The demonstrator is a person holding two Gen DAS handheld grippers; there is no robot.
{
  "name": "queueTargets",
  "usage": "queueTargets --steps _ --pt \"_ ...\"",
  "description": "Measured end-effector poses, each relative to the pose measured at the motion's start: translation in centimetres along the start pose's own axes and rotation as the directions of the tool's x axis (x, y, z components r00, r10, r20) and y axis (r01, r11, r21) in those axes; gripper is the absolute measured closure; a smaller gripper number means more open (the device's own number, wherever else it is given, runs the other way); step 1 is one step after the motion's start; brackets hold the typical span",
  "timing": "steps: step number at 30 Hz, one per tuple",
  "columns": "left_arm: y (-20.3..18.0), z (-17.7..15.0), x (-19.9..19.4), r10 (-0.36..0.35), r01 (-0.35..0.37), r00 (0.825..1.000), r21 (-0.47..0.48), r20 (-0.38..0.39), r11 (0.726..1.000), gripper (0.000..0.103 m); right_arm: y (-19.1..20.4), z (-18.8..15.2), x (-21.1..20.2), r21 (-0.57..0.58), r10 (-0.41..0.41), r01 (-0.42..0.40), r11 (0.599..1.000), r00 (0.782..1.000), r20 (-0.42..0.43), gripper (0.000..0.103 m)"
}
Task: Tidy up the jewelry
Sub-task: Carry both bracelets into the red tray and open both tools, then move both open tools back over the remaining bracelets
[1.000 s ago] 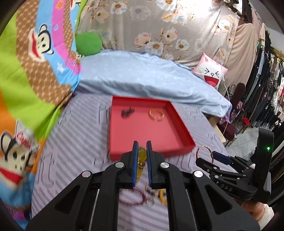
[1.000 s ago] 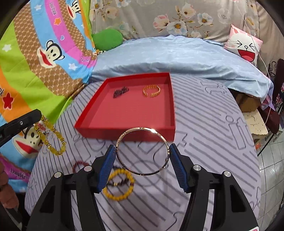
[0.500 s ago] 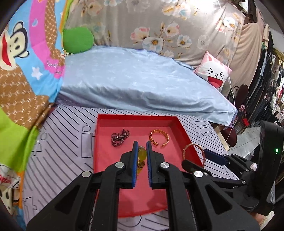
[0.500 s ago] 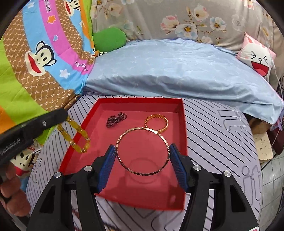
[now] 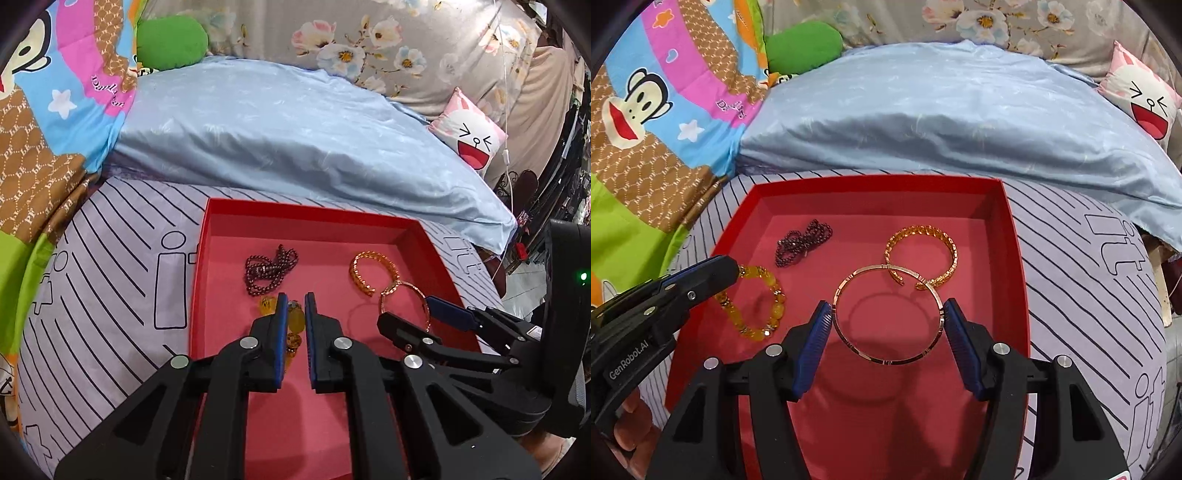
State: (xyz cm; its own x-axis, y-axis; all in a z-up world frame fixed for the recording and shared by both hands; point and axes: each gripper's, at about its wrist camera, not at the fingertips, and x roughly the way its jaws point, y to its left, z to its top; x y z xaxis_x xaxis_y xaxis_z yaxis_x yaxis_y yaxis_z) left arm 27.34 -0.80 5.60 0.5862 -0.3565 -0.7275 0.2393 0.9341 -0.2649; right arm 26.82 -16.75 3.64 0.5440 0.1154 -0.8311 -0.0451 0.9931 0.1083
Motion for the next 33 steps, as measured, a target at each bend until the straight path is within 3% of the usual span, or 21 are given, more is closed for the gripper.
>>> queueTargets --steps 5,9,10,22,33 --pt "0.3 -0.6 0.4 0.053 -0.053 0.999 0.017 0.004 0.998 0.092 -0.3 -0.4 0.7 0.009 -0.012 0.013 1.000 1.000 -0.020 0.043" --pt "0.6 -1.0 0.4 0.084 -0.084 0.996 0.013 0.009 0.996 0.071 -0.2 -0.6 0.4 0.005 -0.022 0.022 1.000 1.000 -0.011 0.041" --pt "0.7 -1.2 0.4 0.087 -0.087 0.996 0.010 0.011 0.996 0.069 -0.2 -0.6 0.3 0.002 -0.024 0.024 1.000 1.000 -0.006 0.041" --pt "0.8 -2.1 -1.3 0.075 -0.075 0.997 -0.006 0.031 0.997 0.069 0.0 -1.6 -2.1 -0.011 -0.024 0.024 1.000 0.999 0.038 0.041" --pt "-0.9 -4.1 -5.9 0.065 -0.066 0.995 0.012 0.076 0.998 0.069 -0.1 -3.7 -7.0 -0.001 -0.025 0.026 1.000 0.995 0.098 0.041"
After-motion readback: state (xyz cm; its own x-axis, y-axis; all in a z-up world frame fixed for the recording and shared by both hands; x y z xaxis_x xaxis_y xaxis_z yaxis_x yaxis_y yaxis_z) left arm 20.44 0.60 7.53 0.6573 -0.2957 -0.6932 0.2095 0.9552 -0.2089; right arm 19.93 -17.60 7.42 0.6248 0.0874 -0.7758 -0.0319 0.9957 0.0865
